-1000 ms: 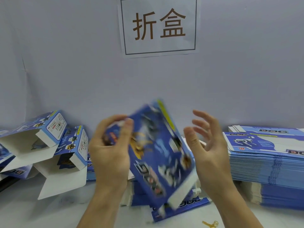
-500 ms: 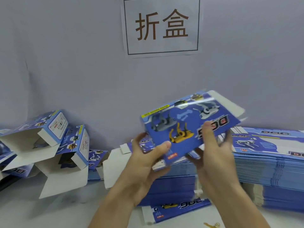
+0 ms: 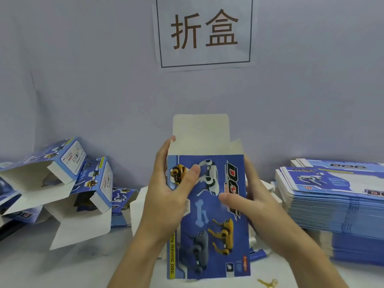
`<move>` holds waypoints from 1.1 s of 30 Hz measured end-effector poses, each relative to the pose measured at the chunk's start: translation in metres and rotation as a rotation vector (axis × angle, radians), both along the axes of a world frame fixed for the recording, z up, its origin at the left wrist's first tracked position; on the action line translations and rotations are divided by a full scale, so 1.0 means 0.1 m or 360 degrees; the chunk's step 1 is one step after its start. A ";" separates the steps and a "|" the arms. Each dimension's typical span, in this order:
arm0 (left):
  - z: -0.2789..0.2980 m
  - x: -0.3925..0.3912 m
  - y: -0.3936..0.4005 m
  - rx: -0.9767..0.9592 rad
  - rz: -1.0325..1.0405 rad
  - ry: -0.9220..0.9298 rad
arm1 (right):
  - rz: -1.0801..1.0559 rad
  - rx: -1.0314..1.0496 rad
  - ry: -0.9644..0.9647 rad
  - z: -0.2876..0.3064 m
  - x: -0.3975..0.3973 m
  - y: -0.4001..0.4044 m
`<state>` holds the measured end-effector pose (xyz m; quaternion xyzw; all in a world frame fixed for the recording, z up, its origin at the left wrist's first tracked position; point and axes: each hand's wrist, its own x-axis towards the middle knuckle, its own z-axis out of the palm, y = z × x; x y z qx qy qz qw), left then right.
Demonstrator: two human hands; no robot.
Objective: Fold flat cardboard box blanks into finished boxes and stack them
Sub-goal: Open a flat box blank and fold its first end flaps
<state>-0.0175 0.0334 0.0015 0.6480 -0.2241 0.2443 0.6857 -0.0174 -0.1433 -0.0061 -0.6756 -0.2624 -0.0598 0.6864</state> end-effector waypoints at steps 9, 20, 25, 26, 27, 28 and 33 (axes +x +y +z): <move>-0.08 0.00 -0.17 -0.0075 0.0007 -0.0009 | -0.0285 0.0165 -0.0287 0.06 -0.03 0.01; -0.05 -0.01 -0.14 -0.0190 0.0156 0.0128 | -0.0448 0.0396 -0.0120 -0.02 -0.02 0.15; -0.01 -0.01 -0.09 -0.0392 -0.0112 0.0145 | -0.0410 0.0426 0.0012 0.00 -0.01 0.16; -0.03 0.01 -0.06 -0.0371 -0.0157 0.0142 | -0.0383 0.0439 0.0026 0.00 -0.02 0.16; -0.04 0.02 -0.05 -0.0352 -0.0189 0.0154 | -0.0380 0.0420 0.0031 0.01 -0.02 0.17; -0.04 0.03 -0.04 -0.0323 -0.0217 0.0154 | -0.0386 0.0379 0.0034 0.01 -0.01 0.17; -0.02 0.00 -0.07 -0.0390 -0.0128 0.0035 | -0.0150 0.0635 0.0036 0.02 -0.09 0.21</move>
